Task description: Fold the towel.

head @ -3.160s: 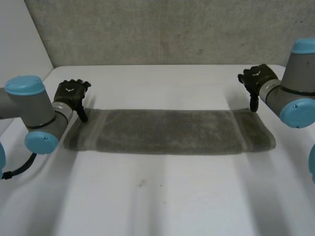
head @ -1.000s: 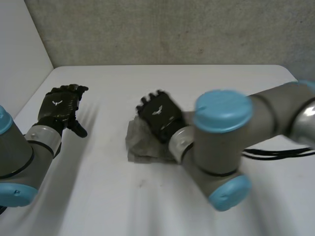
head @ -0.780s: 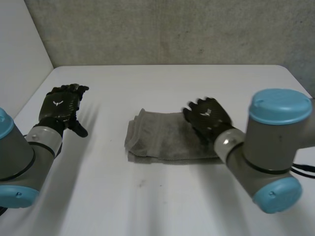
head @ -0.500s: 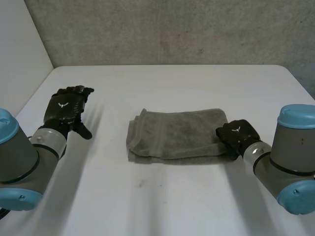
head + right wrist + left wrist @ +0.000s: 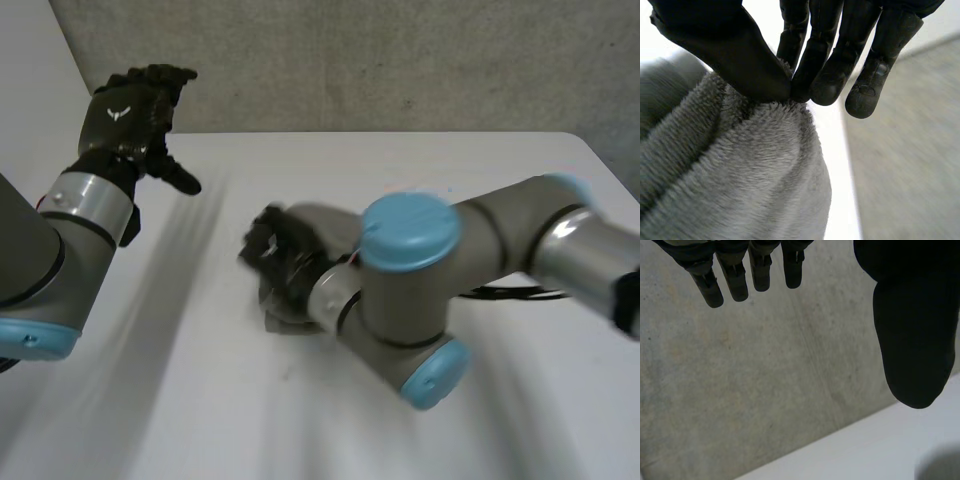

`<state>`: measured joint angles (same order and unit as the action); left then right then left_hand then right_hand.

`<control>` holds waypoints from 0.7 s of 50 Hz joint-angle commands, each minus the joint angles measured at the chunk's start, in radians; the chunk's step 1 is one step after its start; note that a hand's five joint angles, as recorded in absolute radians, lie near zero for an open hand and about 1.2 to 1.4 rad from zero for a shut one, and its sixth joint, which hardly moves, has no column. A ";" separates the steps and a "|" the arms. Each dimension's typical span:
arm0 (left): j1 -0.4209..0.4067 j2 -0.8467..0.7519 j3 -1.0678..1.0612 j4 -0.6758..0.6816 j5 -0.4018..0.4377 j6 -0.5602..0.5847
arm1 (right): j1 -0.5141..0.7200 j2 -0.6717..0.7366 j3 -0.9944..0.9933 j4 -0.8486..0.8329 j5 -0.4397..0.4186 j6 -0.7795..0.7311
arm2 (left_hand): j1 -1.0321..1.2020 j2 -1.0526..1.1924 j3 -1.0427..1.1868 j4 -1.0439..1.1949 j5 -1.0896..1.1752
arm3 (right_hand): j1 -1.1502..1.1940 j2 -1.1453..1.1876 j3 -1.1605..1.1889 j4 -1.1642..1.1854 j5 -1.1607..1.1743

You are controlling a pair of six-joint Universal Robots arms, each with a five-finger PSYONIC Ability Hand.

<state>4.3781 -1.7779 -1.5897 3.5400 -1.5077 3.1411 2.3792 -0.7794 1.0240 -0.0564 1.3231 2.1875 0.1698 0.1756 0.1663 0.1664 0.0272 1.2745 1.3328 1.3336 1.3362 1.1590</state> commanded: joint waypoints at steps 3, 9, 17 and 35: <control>-0.040 -0.020 0.065 -0.009 -0.002 -0.067 | 0.026 0.057 -0.047 0.072 0.059 0.043 | 0.008 0.003 0.012 0.012 -0.024 | -0.843 -0.901 -0.902 -0.905 -0.902; -0.055 -0.061 0.097 -0.013 -0.003 -0.082 | -0.040 -0.108 0.030 0.064 0.156 0.353 | 0.014 0.009 0.018 0.018 -0.018 | -1.100 -1.158 -1.159 -1.162 -1.159; -0.091 -0.150 0.152 -0.050 -0.045 -0.151 | -0.145 -0.242 0.137 0.075 0.151 0.701 | 0.020 0.014 0.024 0.024 -0.012 | -1.100 -1.158 -1.159 -1.162 -1.159; -0.203 -0.509 0.214 -0.113 -0.045 -0.147 | -0.216 0.047 0.021 0.105 0.151 0.718 | 0.020 0.014 0.024 0.024 -0.012 | -1.100 -1.158 -1.159 -1.162 -1.159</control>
<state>4.1807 -2.2028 -1.3911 3.4302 -1.5535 2.9826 2.1610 -0.8465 1.1127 0.0477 1.4760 2.9130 0.1699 0.1756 0.1664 0.1665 0.0272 0.2348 0.2434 0.2419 0.2589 0.0601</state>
